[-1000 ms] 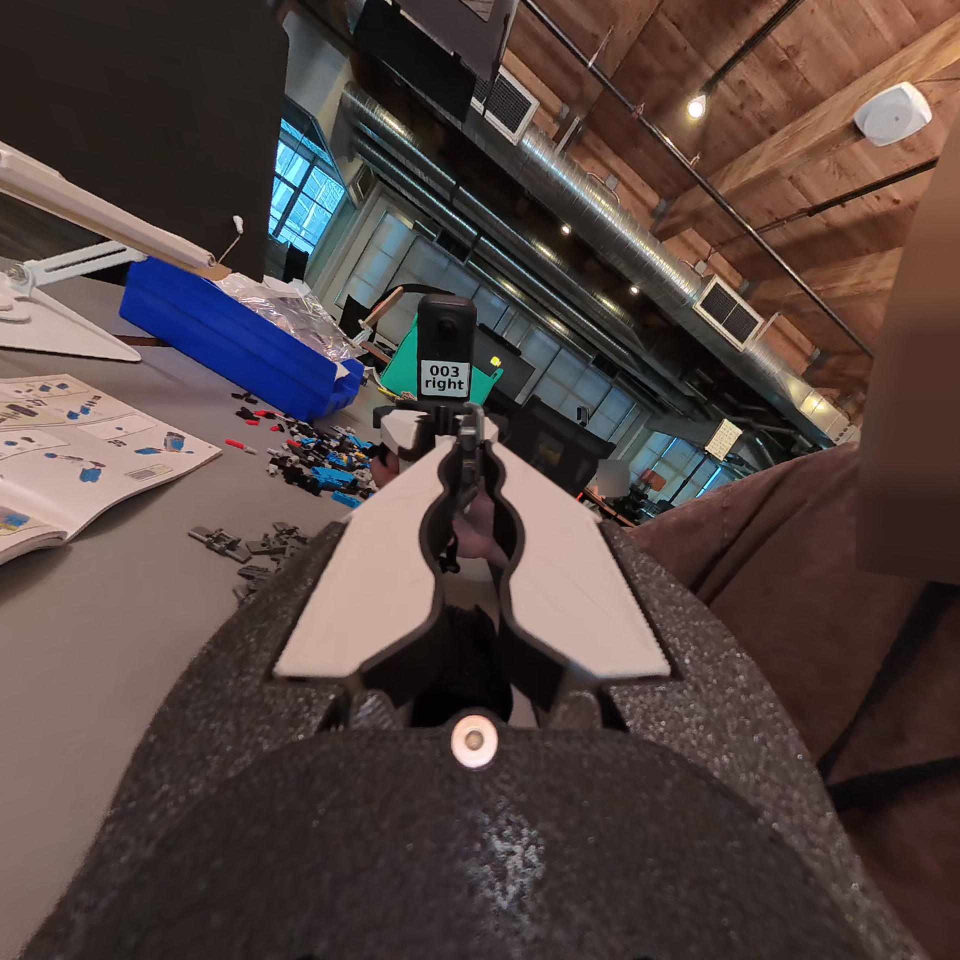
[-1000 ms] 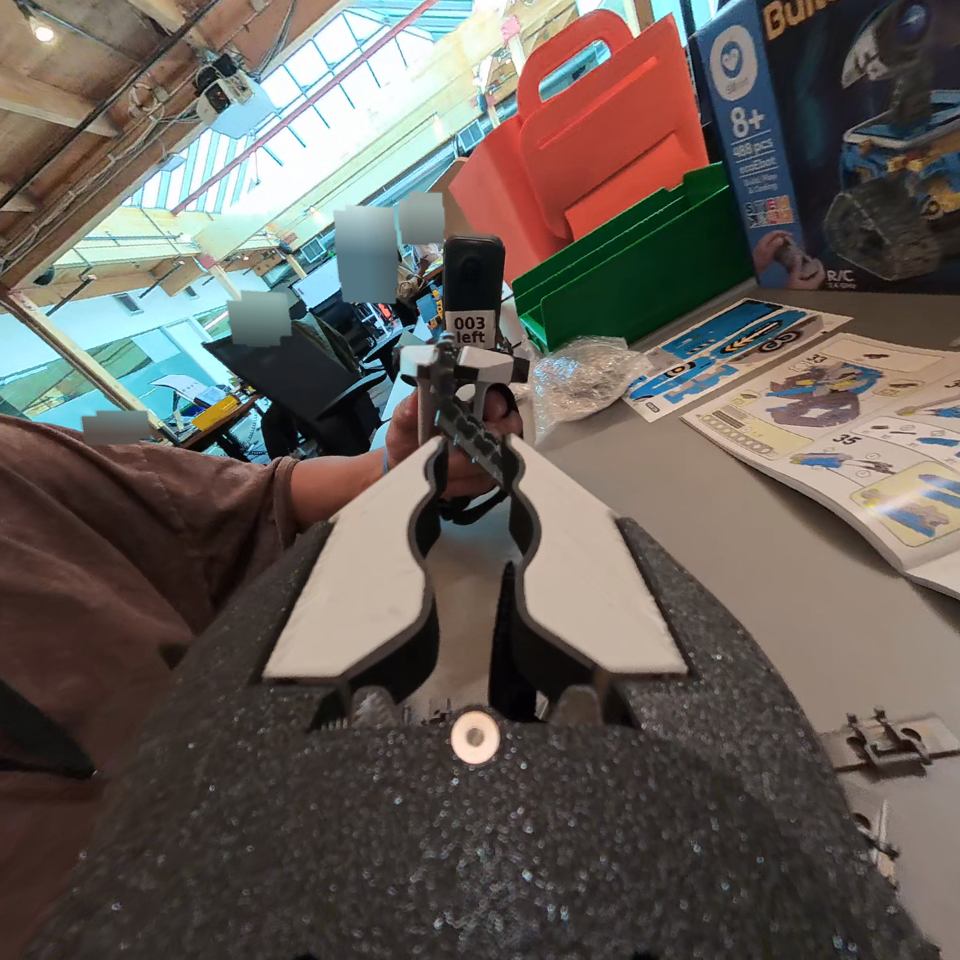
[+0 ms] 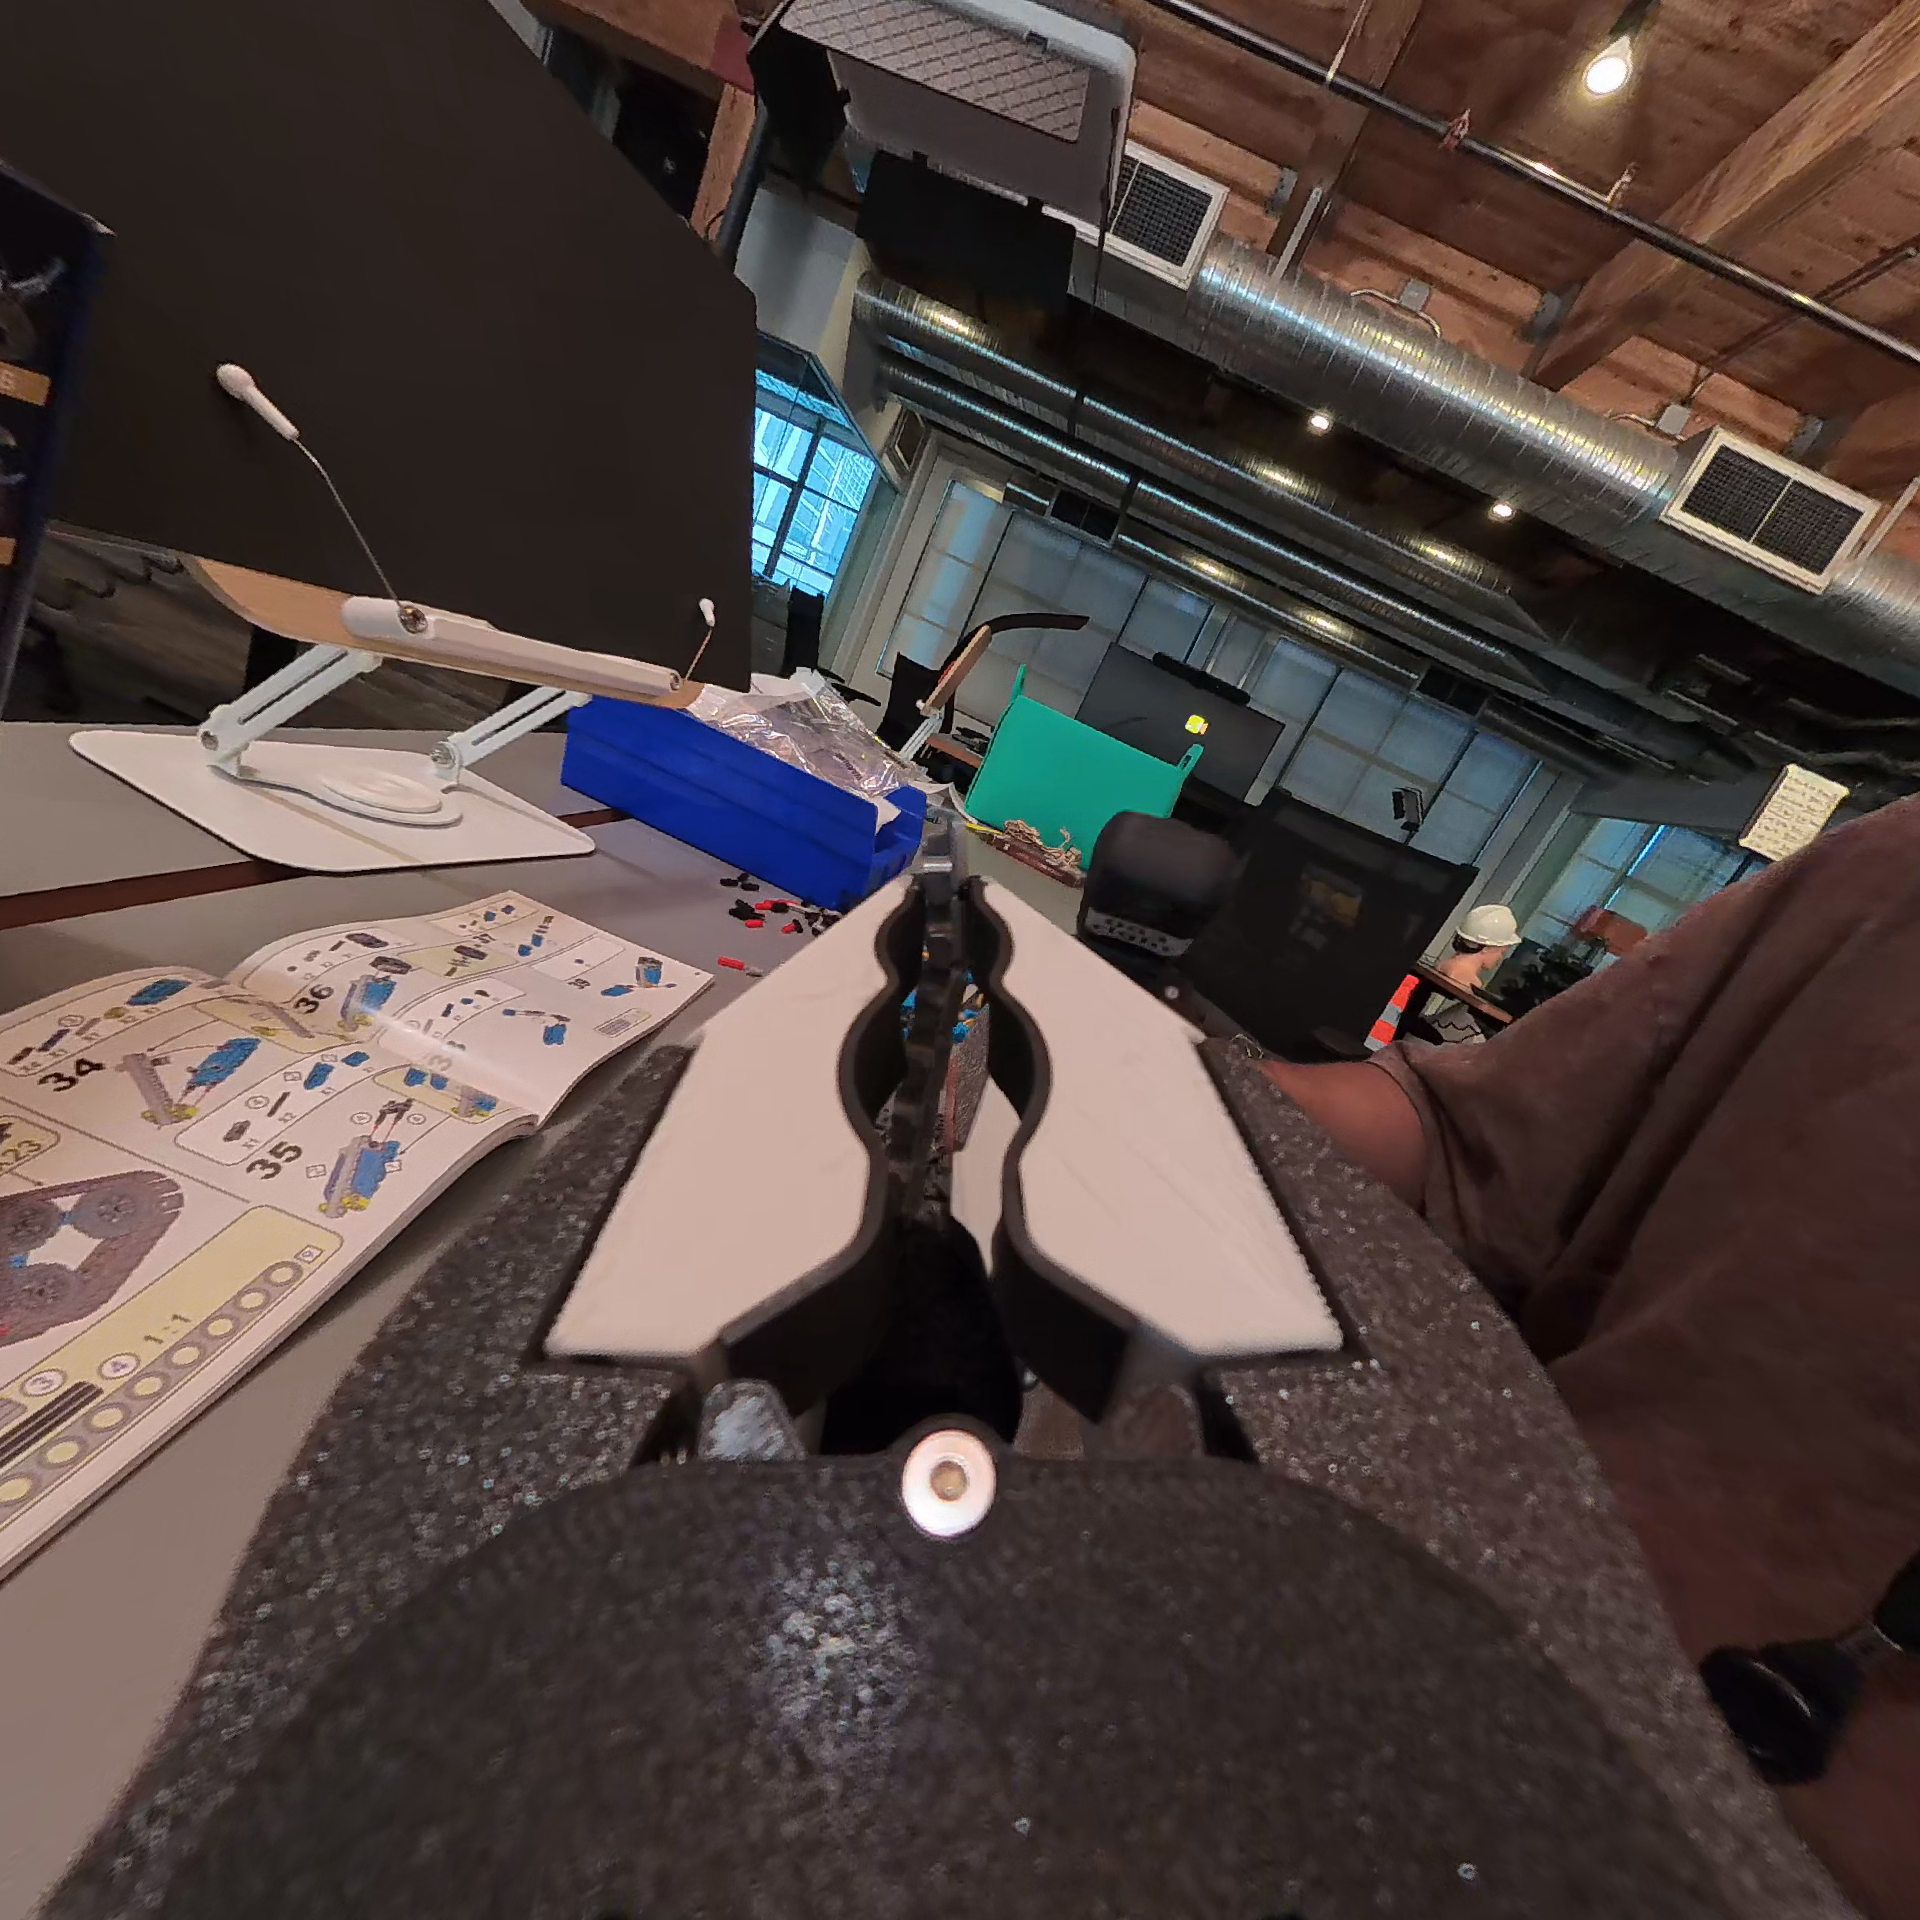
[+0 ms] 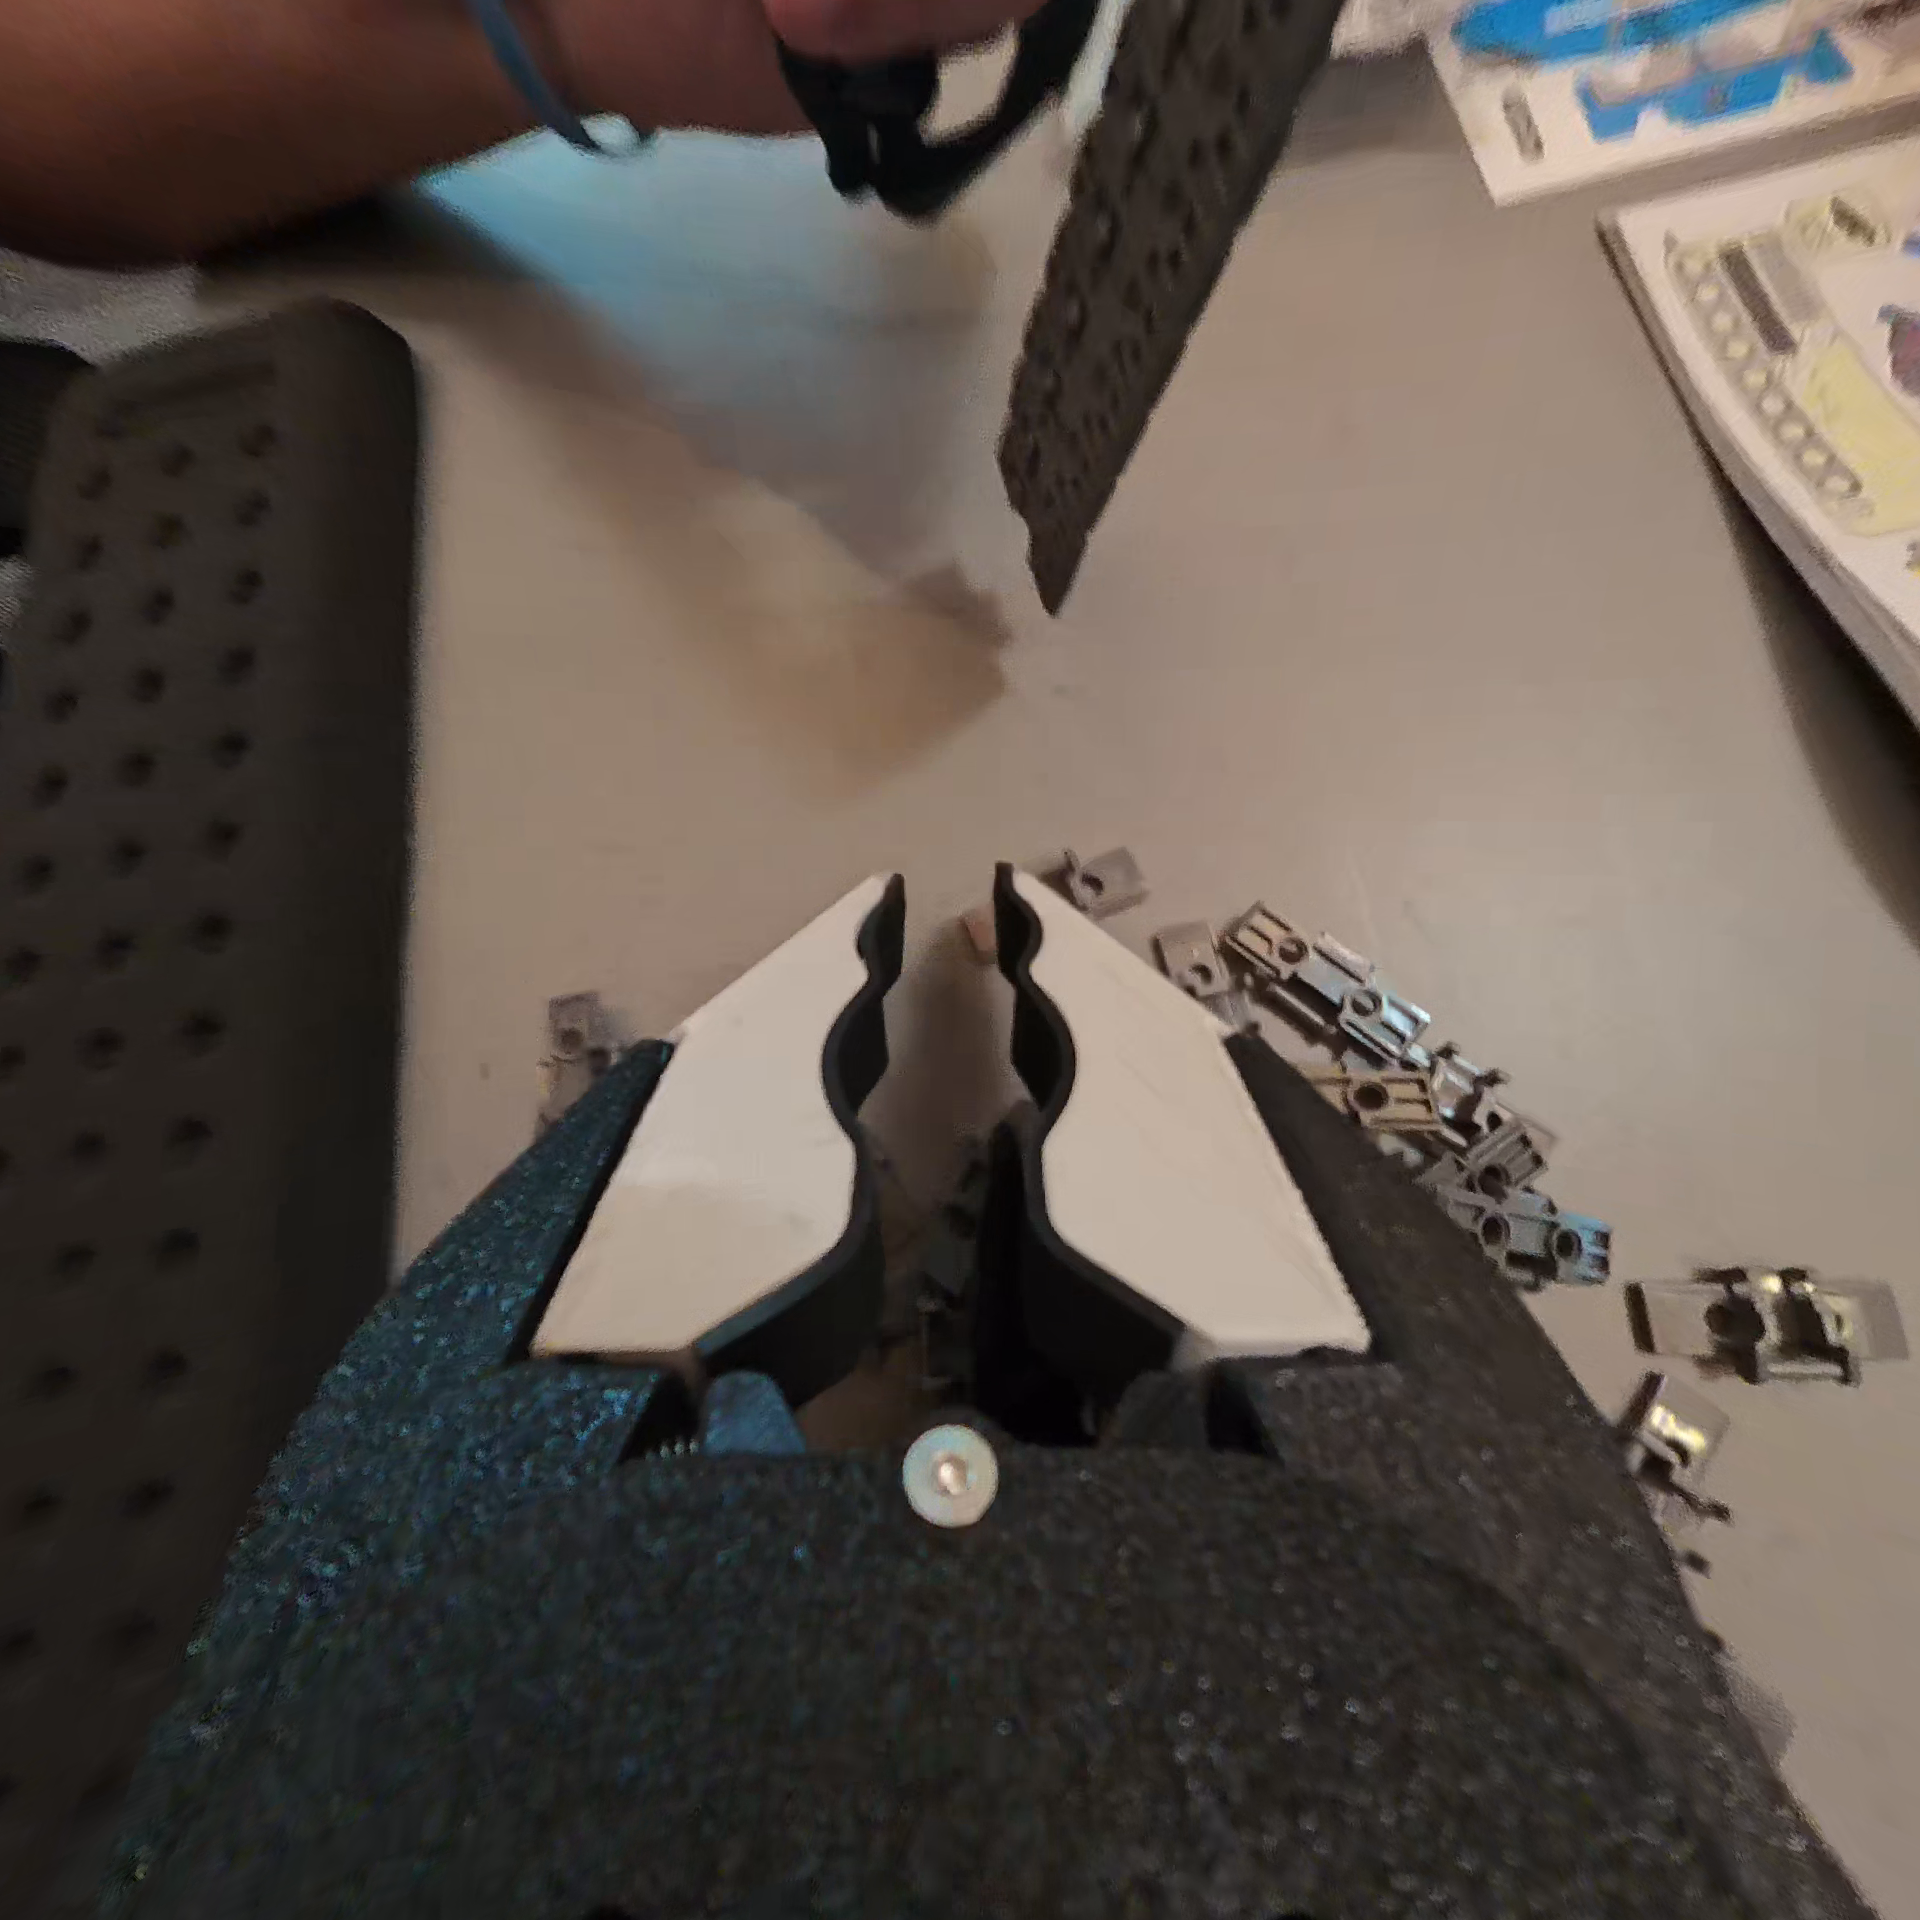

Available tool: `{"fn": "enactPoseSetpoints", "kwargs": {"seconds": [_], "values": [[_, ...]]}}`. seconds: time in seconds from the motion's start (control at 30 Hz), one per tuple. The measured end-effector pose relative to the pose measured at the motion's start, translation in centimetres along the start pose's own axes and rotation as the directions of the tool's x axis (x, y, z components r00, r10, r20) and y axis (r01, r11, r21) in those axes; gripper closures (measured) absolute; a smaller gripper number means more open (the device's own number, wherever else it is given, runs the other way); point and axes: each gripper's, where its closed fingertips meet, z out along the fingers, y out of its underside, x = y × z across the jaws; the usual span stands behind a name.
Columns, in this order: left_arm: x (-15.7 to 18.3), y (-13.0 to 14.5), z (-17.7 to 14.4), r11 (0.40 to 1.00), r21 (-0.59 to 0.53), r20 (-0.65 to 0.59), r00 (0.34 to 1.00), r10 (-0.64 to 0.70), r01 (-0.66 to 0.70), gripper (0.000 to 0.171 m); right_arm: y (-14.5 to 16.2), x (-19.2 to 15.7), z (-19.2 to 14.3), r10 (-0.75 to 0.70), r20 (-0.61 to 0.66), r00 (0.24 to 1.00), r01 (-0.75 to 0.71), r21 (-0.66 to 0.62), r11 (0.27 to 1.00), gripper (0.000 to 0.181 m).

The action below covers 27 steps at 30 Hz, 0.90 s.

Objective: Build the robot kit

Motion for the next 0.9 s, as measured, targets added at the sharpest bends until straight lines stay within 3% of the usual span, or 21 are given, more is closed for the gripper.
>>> {"fn": "enactPoseSetpoints", "kwargs": {"seconds": [0.1, 0.2, 0.33, 0.47, 0.57, 0.63, 0.77, 0.83, 0.9], "values": [[-0.1, -0.3, -0.2, 1.0, 0.005, 0.009, 1.0, 0.009, -0.009, 0.164, -0.8, 0.8, -0.9, -0.032, -0.031, 0.999, 0.034, 0.045, 0.998, 0.162], [-0.2, -0.5, -0.3, 1.0, 0.004, 0.016, 1.0, 0.018, -0.018, 0.164, 0.3, 2.1, -0.5, -0.12, -0.067, 0.991, 0.119, -0.019, 0.993, 0.157], [-0.3, -0.6, -0.4, 1.0, 0.002, 0.018, 0.999, 0.026, -0.026, 0.164, 0.2, 2.2, 0.4, -0.221, -0.008, 0.975, 0.22, -0.075, 0.973, 0.161], [-0.8, -0.1, -0.2, 0.996, -0.03, 0.065, 0.995, 0.081, -0.079, 0.165, 0.9, 1.8, 1.1, -0.157, 0.079, 0.984, 0.164, -0.097, 0.982, 0.167], [-1.2, 0.6, 0.1, 0.971, -0.109, 0.133, 0.965, 0.226, -0.212, 0.165, 1.0, 2.3, 1.0, -0.119, 0.039, 0.992, 0.122, -0.123, 0.985, 0.17], [-1.3, 1.3, 0.4, 0.928, -0.185, 0.16, 0.922, 0.354, -0.324, 0.165, 0.4, 2.7, 0.5, -0.073, 0.009, 0.997, 0.074, -0.105, 0.992, 0.17], [-1.3, 2.7, 1.0, 0.765, -0.348, 0.182, 0.761, 0.623, -0.542, 0.165, -4.7, 2.8, -4.0, 0.127, 0.063, 0.99, -0.135, 0.158, 0.978, 0.17], [-1.3, 3.5, 1.3, 0.648, -0.426, 0.167, 0.649, 0.742, -0.631, 0.164, -7.9, 3.0, -7.4, 0.205, 0.113, 0.972, -0.231, 0.327, 0.916, 0.171], [-1.1, 4.3, 1.8, 0.5, -0.498, 0.133, 0.507, 0.851, -0.708, 0.165, -9.5, 3.7, -9.4, 0.258, 0.115, 0.959, -0.282, 0.386, 0.878, 0.171]]}}
